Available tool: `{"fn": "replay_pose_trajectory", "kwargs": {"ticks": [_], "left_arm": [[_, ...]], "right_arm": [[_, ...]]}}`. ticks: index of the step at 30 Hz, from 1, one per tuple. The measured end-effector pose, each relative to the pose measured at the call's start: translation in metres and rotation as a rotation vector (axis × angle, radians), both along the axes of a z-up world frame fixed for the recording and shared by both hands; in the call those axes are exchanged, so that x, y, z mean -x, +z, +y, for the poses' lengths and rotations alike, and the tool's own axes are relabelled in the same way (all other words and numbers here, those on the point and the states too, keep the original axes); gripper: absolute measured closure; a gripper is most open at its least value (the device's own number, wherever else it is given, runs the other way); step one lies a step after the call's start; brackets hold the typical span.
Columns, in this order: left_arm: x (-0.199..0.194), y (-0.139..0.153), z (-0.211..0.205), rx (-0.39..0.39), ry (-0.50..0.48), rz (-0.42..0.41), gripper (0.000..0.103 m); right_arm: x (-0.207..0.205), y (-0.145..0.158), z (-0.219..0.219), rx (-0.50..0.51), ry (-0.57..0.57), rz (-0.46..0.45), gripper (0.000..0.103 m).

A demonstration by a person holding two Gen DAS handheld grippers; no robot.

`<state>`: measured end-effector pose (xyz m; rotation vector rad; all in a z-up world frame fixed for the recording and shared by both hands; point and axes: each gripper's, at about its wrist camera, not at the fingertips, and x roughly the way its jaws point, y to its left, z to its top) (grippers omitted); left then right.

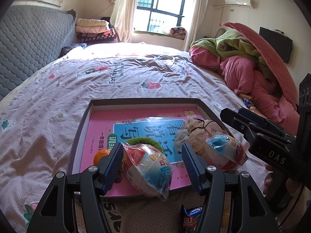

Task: Organize objects
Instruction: 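Withdraw both open tools from the tray toward the biscuit pack and walnut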

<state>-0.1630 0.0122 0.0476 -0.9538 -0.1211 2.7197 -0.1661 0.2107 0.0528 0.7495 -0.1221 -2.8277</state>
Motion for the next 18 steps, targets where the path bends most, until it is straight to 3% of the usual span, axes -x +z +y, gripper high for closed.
{"fn": "replay_pose_trajectory", "kwargs": {"ticks": [5, 12, 18], "left_arm": [[-0.005, 0.006, -0.001, -0.019, -0.008, 0.02, 0.034], [-0.023, 0.011, 0.003, 0.015, -0.032, 0.043, 0.034], [-0.038, 0.013, 0.003, 0.027, -0.042, 0.052, 0.034]], "right_arm": [[-0.012, 0.01, 0.005, 0.015, 0.012, 0.03, 0.034], [-0.034, 0.015, 0.007, -0.005, 0.081, 0.031, 0.033], [-0.059, 0.018, 0.0, -0.077, 0.151, 0.046, 0.033]]}}
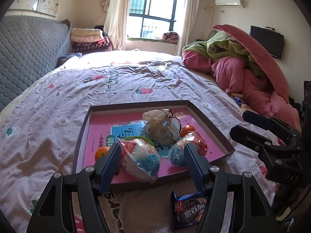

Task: Organize objects
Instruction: 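Withdraw both open tools from the tray toward the biscuit pack and walnut, then close the left tool on the blue biscuit pack while the right tool grasps the walnut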

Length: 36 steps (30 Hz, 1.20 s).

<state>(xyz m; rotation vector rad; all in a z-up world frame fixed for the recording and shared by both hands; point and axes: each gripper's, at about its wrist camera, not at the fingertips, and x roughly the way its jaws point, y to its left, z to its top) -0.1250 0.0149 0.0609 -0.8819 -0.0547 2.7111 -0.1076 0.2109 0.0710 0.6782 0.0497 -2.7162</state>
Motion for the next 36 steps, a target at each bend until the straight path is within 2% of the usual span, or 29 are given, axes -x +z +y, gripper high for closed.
{"fn": "replay_pose_trajectory", "kwargs": {"ticks": [6, 18, 36], "left_arm": [[-0.006, -0.002, -0.004, -0.033, 0.0, -0.034, 0.034], [-0.024, -0.013, 0.004, 0.049, -0.036, -0.042, 0.034], [-0.04, -0.048, 0.018, 0.068, -0.166, -0.16, 0.034]], "right_arm": [[-0.019, -0.001, -0.008, -0.049, 0.053, -0.002, 0.033], [-0.041, -0.013, -0.014, -0.113, 0.131, -0.029, 0.033], [-0.056, -0.052, -0.012, -0.197, 0.263, -0.152, 0.033]]}}
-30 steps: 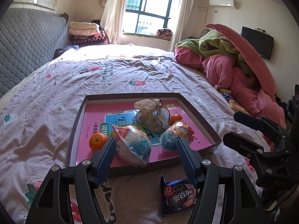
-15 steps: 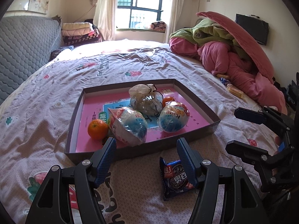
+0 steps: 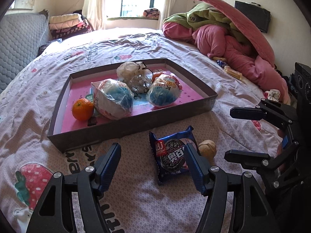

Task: Organize objects
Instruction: 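Close the left tool on the blue biscuit pack while the right tool grasps the walnut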

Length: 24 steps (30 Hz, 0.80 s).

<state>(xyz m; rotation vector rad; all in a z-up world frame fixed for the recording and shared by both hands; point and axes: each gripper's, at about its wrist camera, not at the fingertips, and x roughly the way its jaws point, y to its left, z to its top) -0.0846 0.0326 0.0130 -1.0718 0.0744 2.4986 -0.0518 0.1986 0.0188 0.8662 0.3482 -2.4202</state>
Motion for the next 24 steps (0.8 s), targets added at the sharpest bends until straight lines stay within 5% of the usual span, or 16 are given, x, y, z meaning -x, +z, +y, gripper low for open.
{"fn": "replay_pose_trajectory", "kwargs": {"ticks": [16, 24], "left_arm": [[0.007, -0.003, 0.016, -0.043, -0.027, -0.049, 0.034], [0.015, -0.01, 0.027, -0.053, -0.022, -0.097, 0.034]], "right_arm": [[0.001, -0.025, -0.017, -0.125, 0.043, -0.02, 0.034], [0.006, -0.033, -0.024, -0.143, 0.047, -0.022, 0.048]]}}
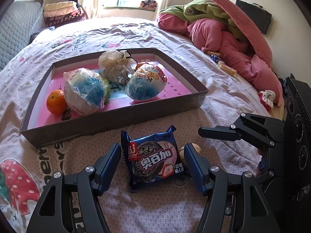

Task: Organize objects
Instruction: 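Close the left tool on the blue biscuit pack while the right tool grasps the walnut, then lift the biscuit pack and walnut and carry both over the tray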

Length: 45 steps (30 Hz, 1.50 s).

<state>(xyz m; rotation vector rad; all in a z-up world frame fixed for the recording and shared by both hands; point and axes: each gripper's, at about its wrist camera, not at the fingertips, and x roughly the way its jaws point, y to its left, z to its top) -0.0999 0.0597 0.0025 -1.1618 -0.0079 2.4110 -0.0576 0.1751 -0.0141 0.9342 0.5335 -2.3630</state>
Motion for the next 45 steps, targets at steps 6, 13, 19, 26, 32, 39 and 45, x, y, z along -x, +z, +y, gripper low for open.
{"fn": "replay_pose_trajectory", "kwargs": {"ticks": [6, 13, 19, 26, 32, 39, 45], "left_arm": [[0.009, -0.005, 0.001, -0.022, 0.034, -0.039, 0.034], [0.019, -0.015, -0.002, -0.003, 0.081, -0.094, 0.034], [0.019, -0.017, 0.0, 0.029, 0.073, -0.089, 0.033], [0.02, -0.015, -0.005, 0.001, 0.065, -0.098, 0.046], [0.02, -0.011, -0.008, -0.028, 0.071, -0.098, 0.047], [0.015, 0.005, -0.015, -0.049, 0.078, -0.046, 0.047], [0.01, 0.02, -0.025, -0.045, 0.101, 0.008, 0.047]], "right_arm": [[0.004, -0.003, -0.006, 0.002, -0.001, -0.005, 0.057], [0.009, -0.007, -0.012, 0.001, -0.014, 0.001, 0.068], [0.011, -0.01, -0.016, -0.015, -0.021, 0.001, 0.069], [0.011, -0.007, -0.014, -0.002, -0.031, 0.0, 0.069], [0.012, -0.003, -0.012, -0.004, -0.04, 0.015, 0.069], [0.014, 0.005, -0.009, 0.014, -0.055, 0.034, 0.069], [0.018, 0.015, -0.003, 0.047, -0.083, 0.054, 0.069]]}}
